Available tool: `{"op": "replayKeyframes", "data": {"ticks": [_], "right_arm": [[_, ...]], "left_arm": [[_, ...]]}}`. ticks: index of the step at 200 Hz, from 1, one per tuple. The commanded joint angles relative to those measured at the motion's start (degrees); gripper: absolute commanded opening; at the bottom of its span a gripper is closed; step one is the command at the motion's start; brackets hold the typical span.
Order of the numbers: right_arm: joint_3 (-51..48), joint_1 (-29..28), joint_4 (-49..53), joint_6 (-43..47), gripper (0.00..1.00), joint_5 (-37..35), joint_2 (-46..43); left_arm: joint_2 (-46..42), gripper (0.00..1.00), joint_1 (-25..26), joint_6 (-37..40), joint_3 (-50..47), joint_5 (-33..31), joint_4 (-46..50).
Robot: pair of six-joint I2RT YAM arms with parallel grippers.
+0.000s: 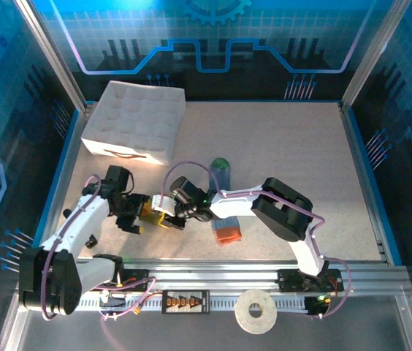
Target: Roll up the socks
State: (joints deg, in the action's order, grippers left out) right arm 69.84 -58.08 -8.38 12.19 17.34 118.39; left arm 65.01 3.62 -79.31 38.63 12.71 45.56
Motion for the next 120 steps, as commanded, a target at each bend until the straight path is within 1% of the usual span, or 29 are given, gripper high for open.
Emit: {"op": "replayKeyframes", "data": {"ticks": [1,23,49,79,98,120], "right_arm": [[-1.5,2.8,10.4,-7.0,0.01,4.3,5.5],[-0.9,5.0,11.1,-10.8,0.02,9.1,7.3],[0.0,7.3,11.5,-15.7,0.02,13.4,9.5],[0.6,10.1,11.2,-22.3,0.02,16.5,11.9],[1.0,11.0,11.6,-23.8,0.02,17.4,12.7],[2.2,11.8,13.0,-25.5,0.03,18.9,13.8]], "left_arm": [[-0.3,0.73,-0.5,2.2,-1.6,0.6,-4.4],[-0.2,0.68,-0.4,3.8,-2.8,2.2,-8.5],[0.8,0.65,-0.1,5.4,-3.3,2.5,-9.1],[0.8,0.60,1.6,5.5,-4.3,2.3,-10.3],[1.5,0.57,2.8,5.1,-5.1,2.2,-11.5],[2.8,0.55,4.0,4.5,-5.2,1.3,-10.8]]}}
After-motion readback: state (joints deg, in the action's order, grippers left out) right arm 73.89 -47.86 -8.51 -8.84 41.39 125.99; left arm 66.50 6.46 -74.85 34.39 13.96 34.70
